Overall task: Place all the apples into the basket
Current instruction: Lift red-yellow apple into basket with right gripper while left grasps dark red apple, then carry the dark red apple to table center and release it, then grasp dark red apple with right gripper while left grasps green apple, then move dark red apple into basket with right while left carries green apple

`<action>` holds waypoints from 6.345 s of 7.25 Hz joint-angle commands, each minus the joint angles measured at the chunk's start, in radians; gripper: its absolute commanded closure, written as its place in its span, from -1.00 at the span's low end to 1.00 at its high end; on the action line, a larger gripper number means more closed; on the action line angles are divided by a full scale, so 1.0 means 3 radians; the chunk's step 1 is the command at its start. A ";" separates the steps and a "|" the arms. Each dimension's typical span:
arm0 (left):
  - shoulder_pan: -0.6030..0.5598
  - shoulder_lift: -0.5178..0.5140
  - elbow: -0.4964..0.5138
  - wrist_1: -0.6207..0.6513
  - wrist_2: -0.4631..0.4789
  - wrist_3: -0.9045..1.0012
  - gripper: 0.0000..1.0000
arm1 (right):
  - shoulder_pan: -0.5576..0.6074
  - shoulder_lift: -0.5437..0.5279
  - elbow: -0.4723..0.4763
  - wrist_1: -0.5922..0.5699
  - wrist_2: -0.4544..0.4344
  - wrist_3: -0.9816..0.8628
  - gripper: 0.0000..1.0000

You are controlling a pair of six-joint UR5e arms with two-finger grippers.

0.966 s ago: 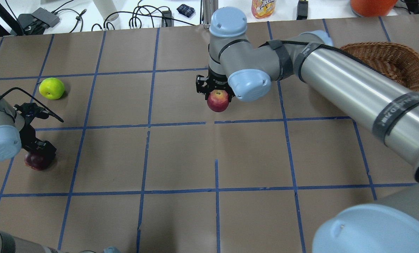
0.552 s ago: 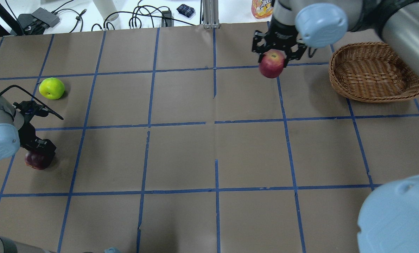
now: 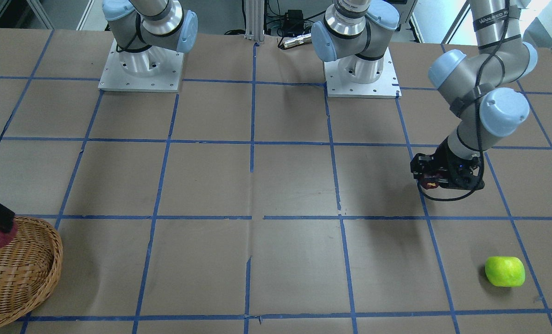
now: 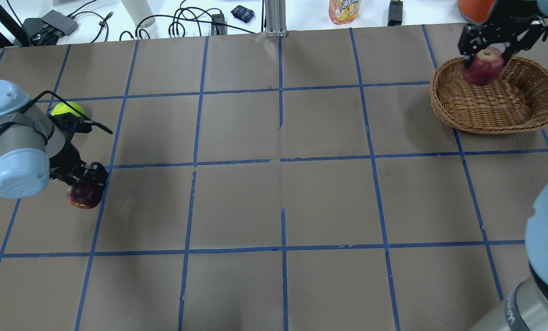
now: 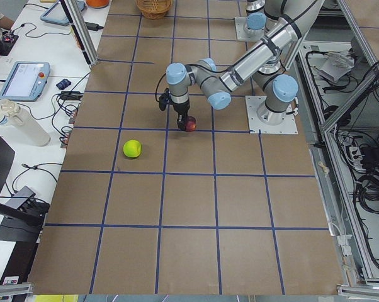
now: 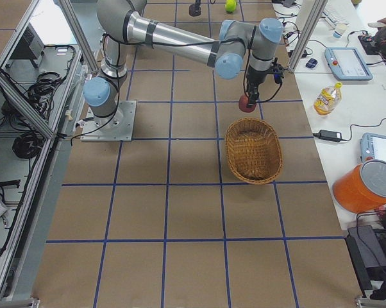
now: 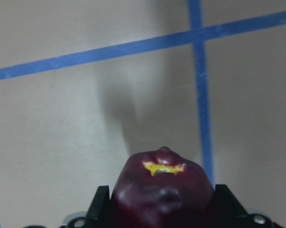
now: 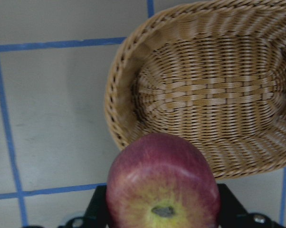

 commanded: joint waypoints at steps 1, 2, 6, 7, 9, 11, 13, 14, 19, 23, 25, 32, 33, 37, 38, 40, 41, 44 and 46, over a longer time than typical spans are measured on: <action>-0.0895 -0.0075 0.0114 0.0006 -0.0133 -0.1545 0.22 | -0.0270 0.0281 0.0015 -0.0415 -0.0145 -0.0343 1.00; -0.1284 -0.0167 0.0201 0.0092 -0.0245 -0.1993 0.20 | -0.0362 0.0480 -0.0005 -0.0737 -0.0313 -0.0460 1.00; -0.2171 -0.0739 0.0834 0.0374 -0.0685 -0.3264 0.14 | -0.0598 0.0844 -0.0016 -0.1030 -0.0294 -0.0839 1.00; -0.2213 -0.0857 0.0907 0.0384 -0.0691 -0.3352 0.15 | -0.0593 0.0876 -0.0005 -0.1188 -0.0294 -0.0860 0.71; -0.2223 -0.1000 0.0979 0.0695 -0.0792 -0.3378 0.11 | -0.0598 0.0886 0.0005 -0.1185 -0.0289 -0.0860 -0.99; -0.2269 -0.1037 0.0995 0.0691 -0.0793 -0.3454 -0.46 | -0.0588 0.0815 -0.0036 -0.1088 -0.0289 -0.0824 -1.00; -0.2259 -0.1002 0.1010 0.0681 -0.0834 -0.3501 -1.00 | -0.0562 0.0723 -0.0046 -0.0895 -0.0223 -0.0753 -1.00; -0.2229 -0.0920 0.1025 0.0646 -0.0834 -0.3491 -1.00 | -0.0527 0.0556 -0.0031 -0.0666 -0.0142 -0.0550 -1.00; -0.1327 -0.0276 0.1260 -0.0554 -0.0839 -0.1472 -1.00 | 0.0692 0.0038 0.0000 0.0078 0.0504 0.0775 -1.00; -0.0084 -0.0493 0.1327 -0.0578 -0.0778 -0.0323 -1.00 | 0.1758 0.0129 0.0056 0.0037 0.0509 0.0782 -1.00; 0.0021 -0.0703 0.1632 -0.0541 -0.0575 -0.0072 -1.00 | 0.2019 0.0318 0.0178 -0.0084 0.0519 0.0787 -1.00; 0.0359 -0.1558 0.2436 -0.0444 -0.0042 0.0477 -1.00 | 0.2138 0.0457 0.0588 -0.0632 0.0758 0.0838 -1.00; 0.0359 -0.1594 0.2436 -0.0424 -0.0042 0.0482 -1.00 | 0.2138 0.0487 0.0598 -0.0643 0.0754 0.0823 -1.00; 0.0359 -0.1793 0.2437 -0.0321 -0.0047 0.0487 -1.00 | 0.2128 0.0564 0.0619 -0.0817 0.0688 0.0822 -1.00; 0.0359 -0.1829 0.2421 -0.0321 -0.0052 0.0487 -1.00 | 0.2117 0.0524 0.0603 -0.0852 0.0677 0.0848 -1.00; 0.0359 -0.1870 0.2395 -0.0285 -0.0047 0.0568 -0.33 | 0.2107 0.0488 0.0532 -0.0827 0.0637 0.0975 -1.00; 0.0359 -0.1865 0.2411 -0.0285 -0.0042 0.0569 0.26 | 0.2107 0.0482 0.0547 -0.0837 0.0490 0.1032 -1.00; 0.0145 -0.1595 0.2406 -0.0682 -0.0057 0.0386 0.29 | 0.2112 0.0549 0.0644 -0.0863 0.0544 0.1032 -1.00; -0.0090 -0.1396 0.2365 -0.0990 -0.0077 0.0105 0.29 | 0.2112 0.0651 0.0664 -0.1000 0.0550 0.1022 -1.00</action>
